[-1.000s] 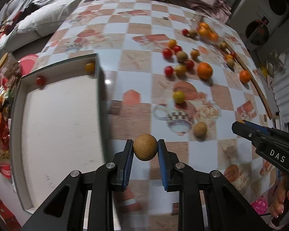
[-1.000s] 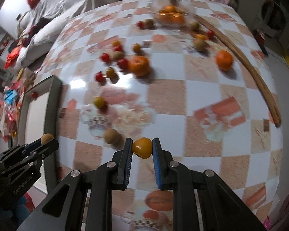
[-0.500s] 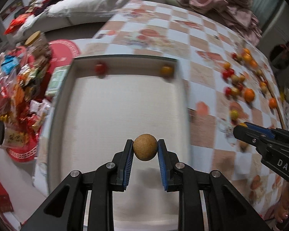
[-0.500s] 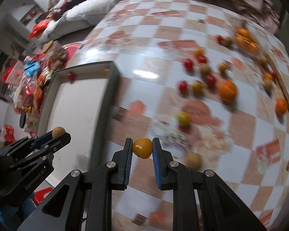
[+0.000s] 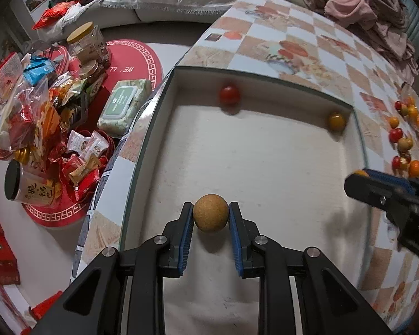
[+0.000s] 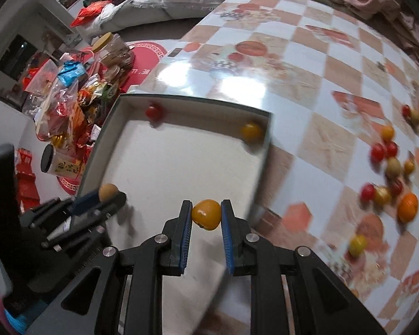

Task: Organize fruits
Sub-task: 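Carry both fruits into the white tray and open both tools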

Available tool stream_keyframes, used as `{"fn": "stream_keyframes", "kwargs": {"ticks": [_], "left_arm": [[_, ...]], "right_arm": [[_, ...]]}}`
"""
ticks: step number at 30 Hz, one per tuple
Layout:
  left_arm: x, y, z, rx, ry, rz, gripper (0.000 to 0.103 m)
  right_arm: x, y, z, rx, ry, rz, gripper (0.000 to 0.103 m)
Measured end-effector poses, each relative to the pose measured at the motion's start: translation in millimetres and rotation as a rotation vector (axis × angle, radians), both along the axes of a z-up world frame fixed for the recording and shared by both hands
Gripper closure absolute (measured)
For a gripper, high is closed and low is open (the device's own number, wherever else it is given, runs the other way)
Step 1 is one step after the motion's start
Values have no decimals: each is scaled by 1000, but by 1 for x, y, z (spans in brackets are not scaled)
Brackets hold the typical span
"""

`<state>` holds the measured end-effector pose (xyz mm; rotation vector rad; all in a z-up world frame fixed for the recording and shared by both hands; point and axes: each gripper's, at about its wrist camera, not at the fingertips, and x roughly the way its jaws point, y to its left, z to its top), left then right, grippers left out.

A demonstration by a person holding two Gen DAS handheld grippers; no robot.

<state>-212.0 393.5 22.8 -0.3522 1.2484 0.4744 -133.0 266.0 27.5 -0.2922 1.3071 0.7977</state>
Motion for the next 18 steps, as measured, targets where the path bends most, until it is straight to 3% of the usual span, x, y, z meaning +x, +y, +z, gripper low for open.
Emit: {"fn": "stream_keyframes", "kwargs": {"ticks": [4,18], "left_arm": [[3,5,-6,-2,10,-6,76],[7,3,-7,23,13,-49,76]], "right_arm": [[11,15,-13,-20,18,-9,81],[15,31,-34,-113,-55,30,80]]}}
